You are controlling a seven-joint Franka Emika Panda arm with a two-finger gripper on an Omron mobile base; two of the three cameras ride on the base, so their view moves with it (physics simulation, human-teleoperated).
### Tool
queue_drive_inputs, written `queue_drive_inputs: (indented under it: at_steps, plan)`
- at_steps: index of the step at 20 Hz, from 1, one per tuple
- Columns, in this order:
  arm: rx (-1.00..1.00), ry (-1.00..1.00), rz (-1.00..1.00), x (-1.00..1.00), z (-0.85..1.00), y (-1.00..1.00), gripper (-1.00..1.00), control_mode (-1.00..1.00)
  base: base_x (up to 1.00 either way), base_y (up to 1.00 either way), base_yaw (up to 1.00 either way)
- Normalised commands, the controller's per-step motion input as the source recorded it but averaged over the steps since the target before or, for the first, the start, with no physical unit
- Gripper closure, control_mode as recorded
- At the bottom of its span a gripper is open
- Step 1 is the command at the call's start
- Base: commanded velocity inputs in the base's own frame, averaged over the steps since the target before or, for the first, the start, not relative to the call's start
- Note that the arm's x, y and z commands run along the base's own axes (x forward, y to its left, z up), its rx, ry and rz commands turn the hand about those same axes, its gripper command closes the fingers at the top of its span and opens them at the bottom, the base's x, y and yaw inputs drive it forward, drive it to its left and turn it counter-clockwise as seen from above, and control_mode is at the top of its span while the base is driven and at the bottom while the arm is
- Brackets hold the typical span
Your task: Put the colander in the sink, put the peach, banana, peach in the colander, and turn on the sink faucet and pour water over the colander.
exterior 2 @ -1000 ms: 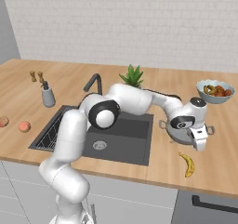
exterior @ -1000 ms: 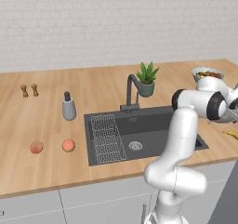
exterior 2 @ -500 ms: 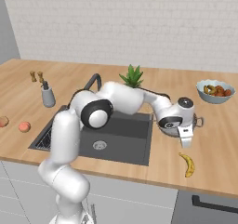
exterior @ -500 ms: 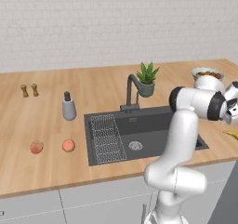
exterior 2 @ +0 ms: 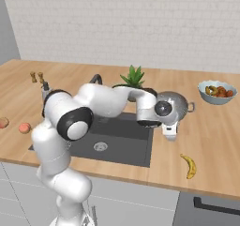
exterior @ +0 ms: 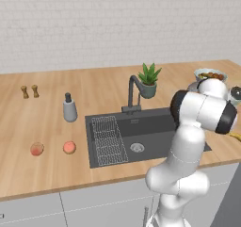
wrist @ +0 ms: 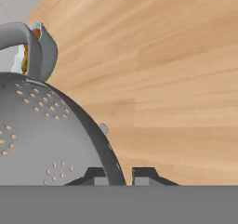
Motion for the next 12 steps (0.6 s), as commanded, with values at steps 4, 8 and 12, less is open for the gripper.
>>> queue_drive_inputs:
  at_steps: [4, 8, 12]
  plan:
    - [0.00, -0.36, -0.05, -0.76, 1.00, 0.08, 1.00, -1.00, 0.00, 0.00, 0.00]
    - [0.04, 0.05, 0.00, -0.61, 0.92, 0.03, 1.00, -1.00, 0.00, 0.00, 0.00]
    - [-0.01, 0.42, 0.00, -0.03, 0.43, 0.25, 1.00, -1.00, 0.00, 0.00, 0.00]
